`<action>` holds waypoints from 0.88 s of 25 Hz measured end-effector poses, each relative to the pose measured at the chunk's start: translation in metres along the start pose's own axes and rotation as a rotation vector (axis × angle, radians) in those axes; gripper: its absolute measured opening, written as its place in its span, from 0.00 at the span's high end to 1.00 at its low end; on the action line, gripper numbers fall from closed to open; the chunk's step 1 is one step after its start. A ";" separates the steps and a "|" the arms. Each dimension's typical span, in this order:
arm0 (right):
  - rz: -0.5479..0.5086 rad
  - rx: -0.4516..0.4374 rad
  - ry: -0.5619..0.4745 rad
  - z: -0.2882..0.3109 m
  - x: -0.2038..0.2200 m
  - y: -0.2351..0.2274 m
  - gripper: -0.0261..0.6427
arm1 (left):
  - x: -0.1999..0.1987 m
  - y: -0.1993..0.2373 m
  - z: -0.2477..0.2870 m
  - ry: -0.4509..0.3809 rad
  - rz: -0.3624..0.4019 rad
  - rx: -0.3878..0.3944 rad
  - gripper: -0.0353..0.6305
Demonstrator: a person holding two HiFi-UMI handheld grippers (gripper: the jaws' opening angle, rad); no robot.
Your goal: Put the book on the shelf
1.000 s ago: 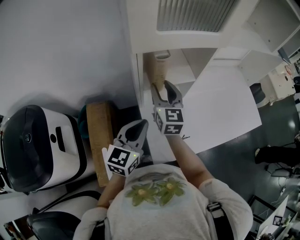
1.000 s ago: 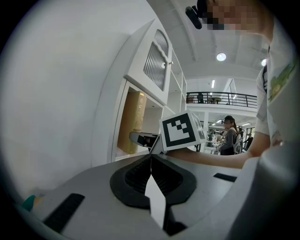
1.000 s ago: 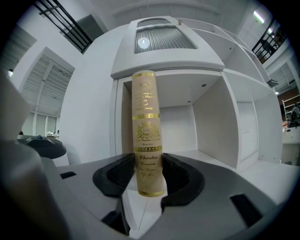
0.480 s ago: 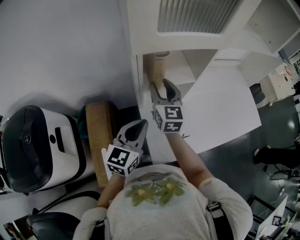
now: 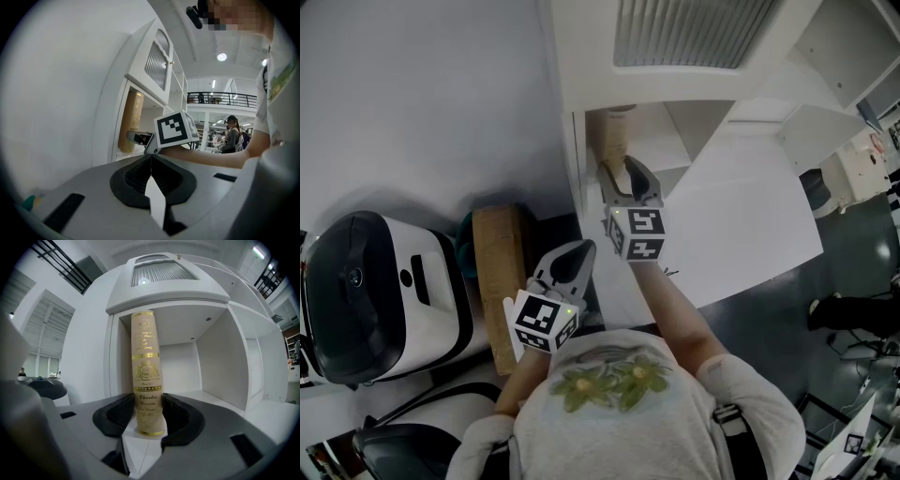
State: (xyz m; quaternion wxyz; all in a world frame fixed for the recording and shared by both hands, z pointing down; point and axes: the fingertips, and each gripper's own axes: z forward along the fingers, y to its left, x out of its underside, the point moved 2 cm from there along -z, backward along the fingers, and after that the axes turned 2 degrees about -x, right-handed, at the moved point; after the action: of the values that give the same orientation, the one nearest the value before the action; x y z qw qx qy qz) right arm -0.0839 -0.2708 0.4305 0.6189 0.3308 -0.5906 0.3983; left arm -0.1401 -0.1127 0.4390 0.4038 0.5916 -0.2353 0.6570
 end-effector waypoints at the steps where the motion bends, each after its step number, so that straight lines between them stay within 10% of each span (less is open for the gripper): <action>1: 0.000 -0.002 0.000 0.000 0.000 0.000 0.65 | 0.000 0.000 0.000 0.000 0.000 -0.001 0.90; 22: 0.066 -0.120 0.018 -0.024 0.004 0.005 0.65 | -0.001 -0.012 -0.005 -0.003 0.001 -0.048 0.90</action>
State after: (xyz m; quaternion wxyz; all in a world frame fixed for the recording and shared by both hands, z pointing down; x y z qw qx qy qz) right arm -0.0770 -0.2471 0.4319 0.6296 0.2699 -0.6184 0.3852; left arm -0.1336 -0.1020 0.4347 0.4169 0.5825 -0.2519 0.6507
